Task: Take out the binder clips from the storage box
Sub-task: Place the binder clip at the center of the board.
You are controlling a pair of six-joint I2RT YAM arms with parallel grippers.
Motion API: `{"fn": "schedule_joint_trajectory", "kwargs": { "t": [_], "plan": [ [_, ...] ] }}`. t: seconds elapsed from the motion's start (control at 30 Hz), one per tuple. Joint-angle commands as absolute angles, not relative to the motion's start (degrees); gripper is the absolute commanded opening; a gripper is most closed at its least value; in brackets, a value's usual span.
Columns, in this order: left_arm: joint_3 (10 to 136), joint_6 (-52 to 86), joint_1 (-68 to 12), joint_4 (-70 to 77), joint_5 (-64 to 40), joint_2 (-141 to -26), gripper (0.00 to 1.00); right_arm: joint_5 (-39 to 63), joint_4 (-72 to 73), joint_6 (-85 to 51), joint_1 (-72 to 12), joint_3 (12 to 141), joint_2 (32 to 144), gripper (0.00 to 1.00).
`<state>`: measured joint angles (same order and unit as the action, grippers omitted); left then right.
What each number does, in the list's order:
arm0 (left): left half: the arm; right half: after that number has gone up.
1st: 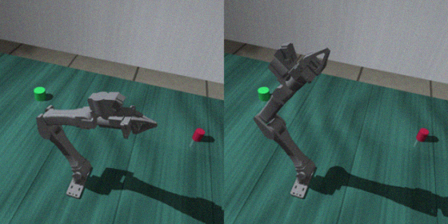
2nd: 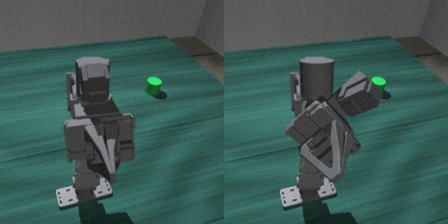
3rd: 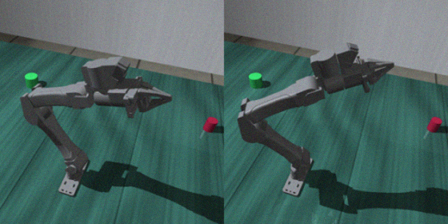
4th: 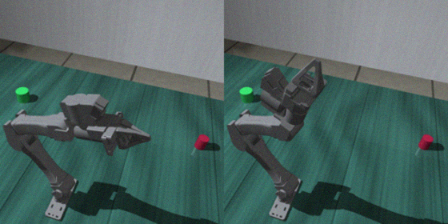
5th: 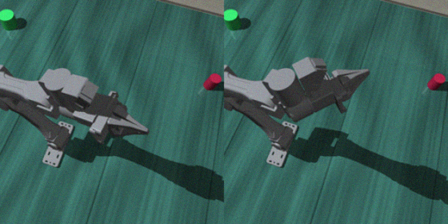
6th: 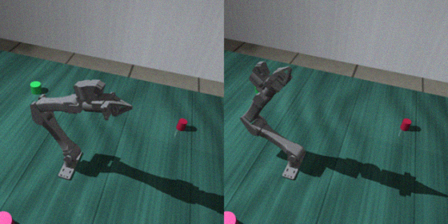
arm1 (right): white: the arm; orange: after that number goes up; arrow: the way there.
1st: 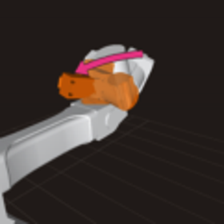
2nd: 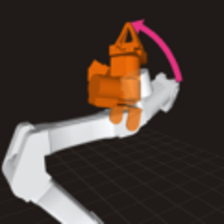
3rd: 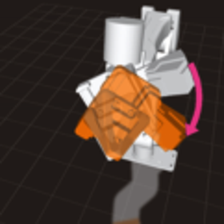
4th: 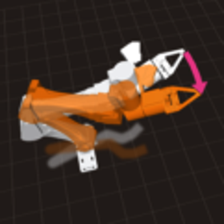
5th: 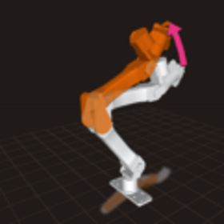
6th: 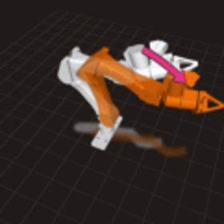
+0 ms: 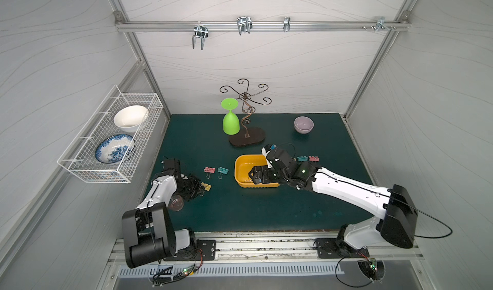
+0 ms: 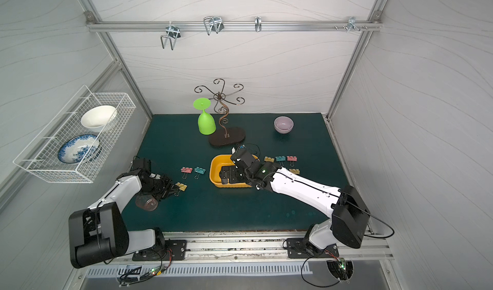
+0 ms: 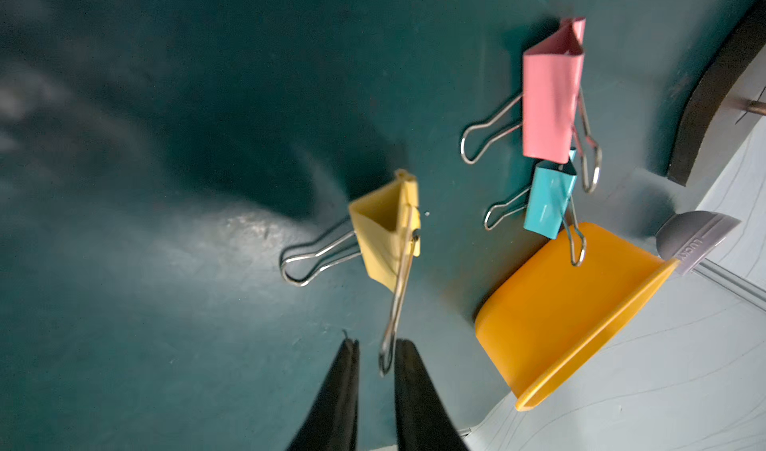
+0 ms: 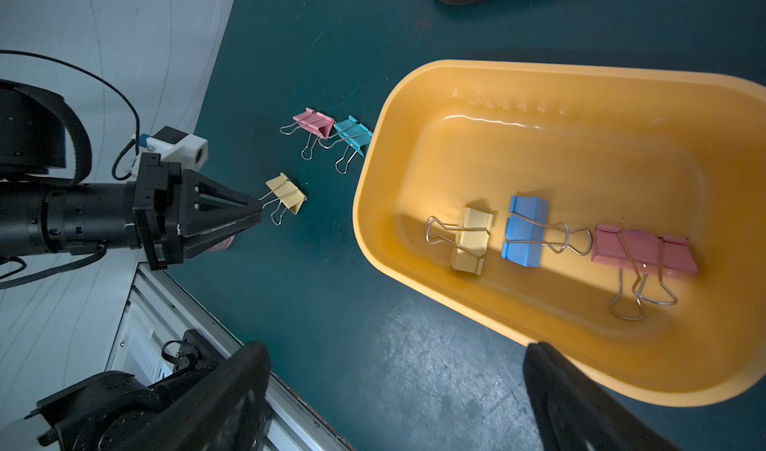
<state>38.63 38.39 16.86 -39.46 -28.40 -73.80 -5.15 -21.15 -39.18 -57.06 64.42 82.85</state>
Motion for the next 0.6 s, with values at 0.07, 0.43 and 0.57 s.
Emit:
{"fn": "schedule_joint_trajectory", "kwargs": {
  "t": [0.07, 0.43, 0.57],
  "plan": [
    [41.44, 37.13, 17.23, -43.14, -26.57, -70.88, 0.39, -6.68, -22.2, -38.73, -56.35, 63.11, 80.38, 0.99],
    [40.67, 35.7, 15.5, -41.2, -26.63, -53.96, 0.5, -2.68, -23.9, -36.52, -49.0, 60.39, 79.44, 0.92],
    [40.42, 35.67, 7.62, -38.05, -25.03, -49.97, 0.53, -0.77, -26.98, -35.0, -46.63, 61.45, 82.52, 0.83]
  ]
}}
